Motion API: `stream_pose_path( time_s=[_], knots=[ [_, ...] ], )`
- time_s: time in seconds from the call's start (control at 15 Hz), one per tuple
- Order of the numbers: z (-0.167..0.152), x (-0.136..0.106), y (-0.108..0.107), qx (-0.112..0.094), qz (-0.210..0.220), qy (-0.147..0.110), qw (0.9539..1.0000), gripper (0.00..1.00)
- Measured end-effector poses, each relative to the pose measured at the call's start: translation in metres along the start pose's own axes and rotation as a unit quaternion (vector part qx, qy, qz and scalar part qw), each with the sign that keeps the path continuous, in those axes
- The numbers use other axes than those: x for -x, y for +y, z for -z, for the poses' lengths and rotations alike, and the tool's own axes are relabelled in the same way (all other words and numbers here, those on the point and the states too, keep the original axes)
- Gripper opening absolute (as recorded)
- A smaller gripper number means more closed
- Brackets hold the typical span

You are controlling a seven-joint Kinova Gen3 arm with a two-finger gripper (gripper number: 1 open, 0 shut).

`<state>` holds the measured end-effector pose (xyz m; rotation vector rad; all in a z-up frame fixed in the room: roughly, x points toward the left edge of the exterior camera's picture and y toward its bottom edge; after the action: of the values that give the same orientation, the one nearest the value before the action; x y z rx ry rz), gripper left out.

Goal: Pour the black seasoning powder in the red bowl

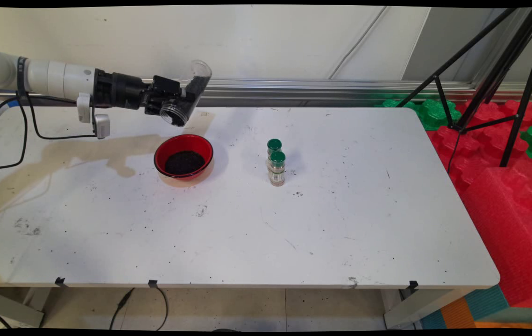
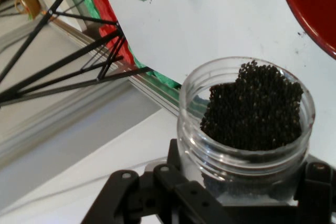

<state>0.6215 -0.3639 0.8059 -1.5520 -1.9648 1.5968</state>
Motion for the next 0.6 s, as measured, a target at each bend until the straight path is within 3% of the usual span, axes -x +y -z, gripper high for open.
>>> stream_pose_path(
  time_s=[0.33, 0.6],
  knots=[
    [0.0017, 0.0031, -0.0010, 0.001, 0.080, 0.000, 0.9968, 0.00],
    [0.0037, 0.0069, -0.0024, 0.001, 0.153, -0.002, 0.9882, 0.00]
  ],
)
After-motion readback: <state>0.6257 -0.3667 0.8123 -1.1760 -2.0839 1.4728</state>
